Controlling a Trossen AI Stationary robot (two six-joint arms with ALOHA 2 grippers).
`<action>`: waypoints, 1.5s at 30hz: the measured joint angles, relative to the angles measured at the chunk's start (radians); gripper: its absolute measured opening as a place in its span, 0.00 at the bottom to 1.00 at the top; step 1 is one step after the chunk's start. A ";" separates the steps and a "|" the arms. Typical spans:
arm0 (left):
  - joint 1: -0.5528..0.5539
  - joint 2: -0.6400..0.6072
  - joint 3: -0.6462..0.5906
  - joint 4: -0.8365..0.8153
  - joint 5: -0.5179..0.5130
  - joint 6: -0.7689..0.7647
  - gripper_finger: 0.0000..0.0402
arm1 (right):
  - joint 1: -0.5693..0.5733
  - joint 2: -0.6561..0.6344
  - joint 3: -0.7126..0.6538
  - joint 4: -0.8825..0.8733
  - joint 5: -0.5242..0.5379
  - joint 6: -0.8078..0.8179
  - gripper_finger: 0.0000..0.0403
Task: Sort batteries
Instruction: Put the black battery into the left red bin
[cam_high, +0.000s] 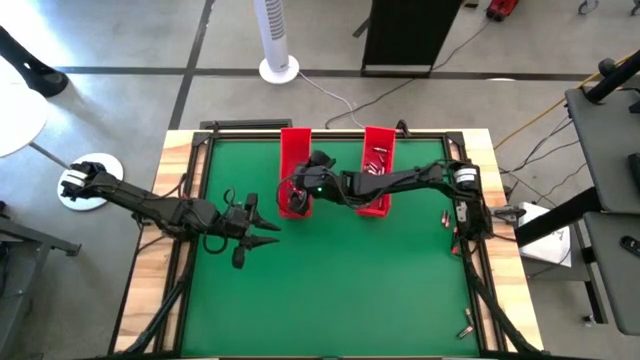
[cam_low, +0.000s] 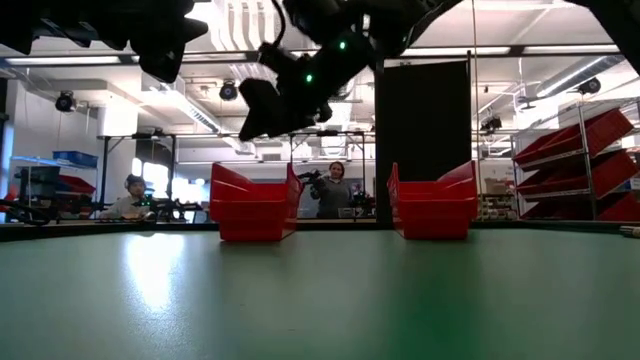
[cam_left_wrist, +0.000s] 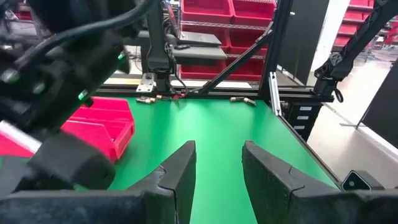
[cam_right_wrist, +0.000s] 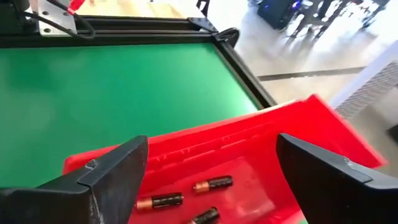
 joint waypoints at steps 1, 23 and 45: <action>-0.001 0.000 0.000 0.001 0.000 0.000 0.28 | 0.008 -0.014 0.000 -0.013 0.017 -0.008 0.85; -0.004 -0.001 0.000 0.015 0.000 0.000 0.28 | 0.228 -0.141 -0.001 -0.196 0.277 -0.035 0.82; -0.004 -0.001 0.000 0.023 0.000 -0.003 0.28 | 0.252 -0.153 -0.001 -0.220 0.282 0.021 0.79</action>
